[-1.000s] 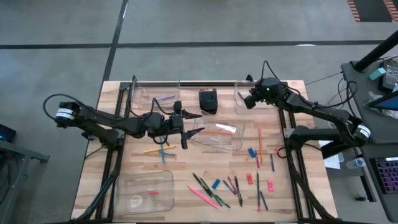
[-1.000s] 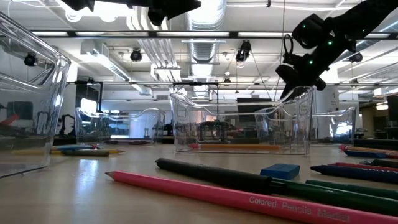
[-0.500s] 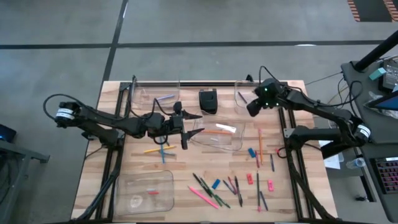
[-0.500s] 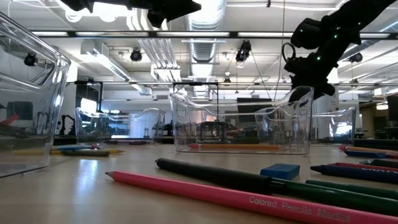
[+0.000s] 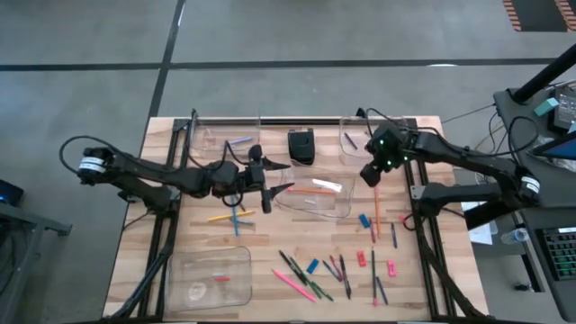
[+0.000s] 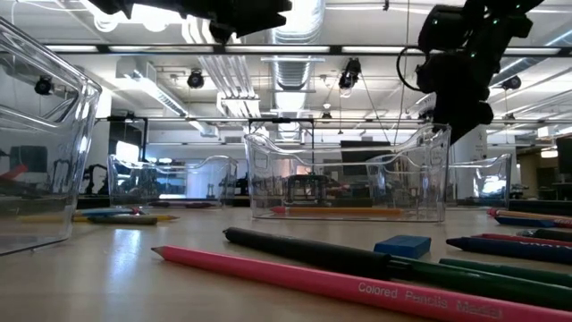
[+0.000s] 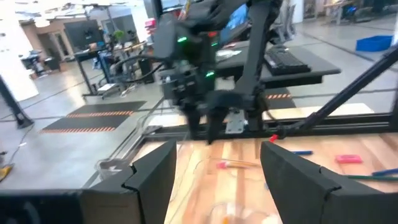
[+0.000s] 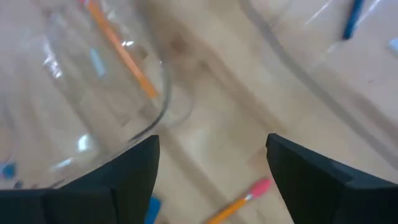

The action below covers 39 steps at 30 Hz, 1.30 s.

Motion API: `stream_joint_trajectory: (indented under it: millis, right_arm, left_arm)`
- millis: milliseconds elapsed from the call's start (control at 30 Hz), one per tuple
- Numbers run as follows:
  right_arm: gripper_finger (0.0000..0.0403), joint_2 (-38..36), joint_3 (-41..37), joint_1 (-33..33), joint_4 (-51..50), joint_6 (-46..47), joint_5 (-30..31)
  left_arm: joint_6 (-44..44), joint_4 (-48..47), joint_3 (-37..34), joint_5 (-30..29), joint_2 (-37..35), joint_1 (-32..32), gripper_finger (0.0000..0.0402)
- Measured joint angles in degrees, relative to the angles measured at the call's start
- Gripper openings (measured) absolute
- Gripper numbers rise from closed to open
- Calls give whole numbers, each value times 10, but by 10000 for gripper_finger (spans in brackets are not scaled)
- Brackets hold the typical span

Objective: Sort crayons/erasers/pens/pencils in bins
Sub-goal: Put the blue crayon into the top right transparent bin

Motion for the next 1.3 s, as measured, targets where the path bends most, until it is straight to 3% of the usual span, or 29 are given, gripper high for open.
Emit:
stream_joint_trajectory:
  millis: [567,900,1300]
  right_arm:
    - [267,-47,-21,152,-94,123,2]
    - [267,-47,-95,329,-101,340,50]
    - [267,-44,-121,503,-92,584,103]
  left_arm:
    - [-5,-45,-2,-8,-14,11,219]
    - [-21,-56,-3,-8,-14,11,219]
    - [-15,-50,-3,-8,-14,11,219]
